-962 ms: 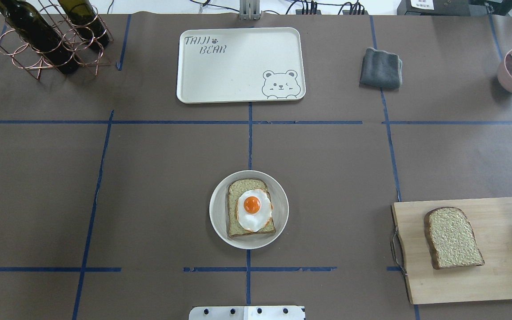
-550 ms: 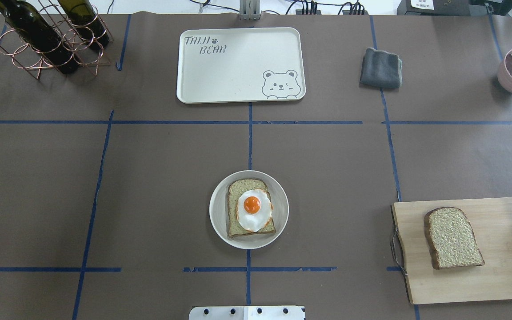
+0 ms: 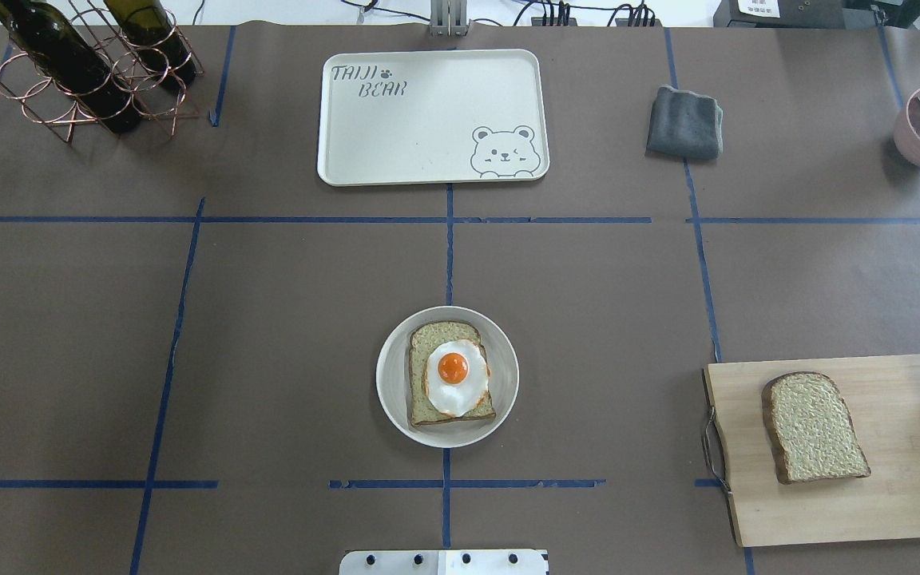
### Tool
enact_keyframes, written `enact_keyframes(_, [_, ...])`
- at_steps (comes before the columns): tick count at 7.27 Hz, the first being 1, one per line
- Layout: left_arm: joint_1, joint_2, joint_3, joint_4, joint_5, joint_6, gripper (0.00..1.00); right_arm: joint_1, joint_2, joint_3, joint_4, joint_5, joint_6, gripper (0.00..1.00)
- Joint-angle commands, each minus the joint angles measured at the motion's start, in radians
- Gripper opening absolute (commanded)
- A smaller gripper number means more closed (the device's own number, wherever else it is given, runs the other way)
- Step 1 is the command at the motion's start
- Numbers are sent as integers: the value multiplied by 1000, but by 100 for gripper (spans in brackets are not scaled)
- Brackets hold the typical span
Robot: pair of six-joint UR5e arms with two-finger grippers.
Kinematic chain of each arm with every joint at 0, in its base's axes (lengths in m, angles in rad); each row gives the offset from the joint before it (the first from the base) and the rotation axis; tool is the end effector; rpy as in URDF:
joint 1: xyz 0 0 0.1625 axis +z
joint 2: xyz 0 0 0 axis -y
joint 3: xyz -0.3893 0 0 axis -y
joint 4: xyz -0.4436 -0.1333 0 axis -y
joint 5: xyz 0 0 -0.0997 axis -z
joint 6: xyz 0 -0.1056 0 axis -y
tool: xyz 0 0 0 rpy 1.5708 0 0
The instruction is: Make sandwich and place on tray
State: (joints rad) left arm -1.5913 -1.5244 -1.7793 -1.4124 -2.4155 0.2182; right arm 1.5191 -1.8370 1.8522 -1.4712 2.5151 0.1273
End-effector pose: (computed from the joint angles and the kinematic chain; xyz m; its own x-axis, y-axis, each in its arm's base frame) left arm -0.0650 -0.5185 0.5495 0.6526 0.2058 -0.7292 -0.1237 0.9784 0.1655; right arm 0.0246 -0.4491 0.5814 0.5825 0.0040 0.8128 -0.0228 0.9997 0.0115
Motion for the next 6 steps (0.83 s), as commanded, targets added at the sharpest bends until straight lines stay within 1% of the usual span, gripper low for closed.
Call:
enact_keyframes(1, [4,4,-23,-46,-42,0,100,-130,-18,1,182,14,169,100])
enact_keyframes(2, [4,3,-26,-48,-42,0,100,-204,-21,1,303,4,333,100])
enact_keyframes(3, [4,4,-38,-48,-42,0,100,-268,-50,-1,450,-34,456,100])
enact_keyframes(4, [4,4,-41,-48,-45,0,100,-322,-65,1,553,-51,532,100])
enact_keyframes(5, [4,4,-49,-48,-45,-2,100,-408,-65,7,625,-115,631,100])
enact_keyframes(6, [4,4,-49,-48,-45,-6,100,-525,-67,22,699,-228,744,100])
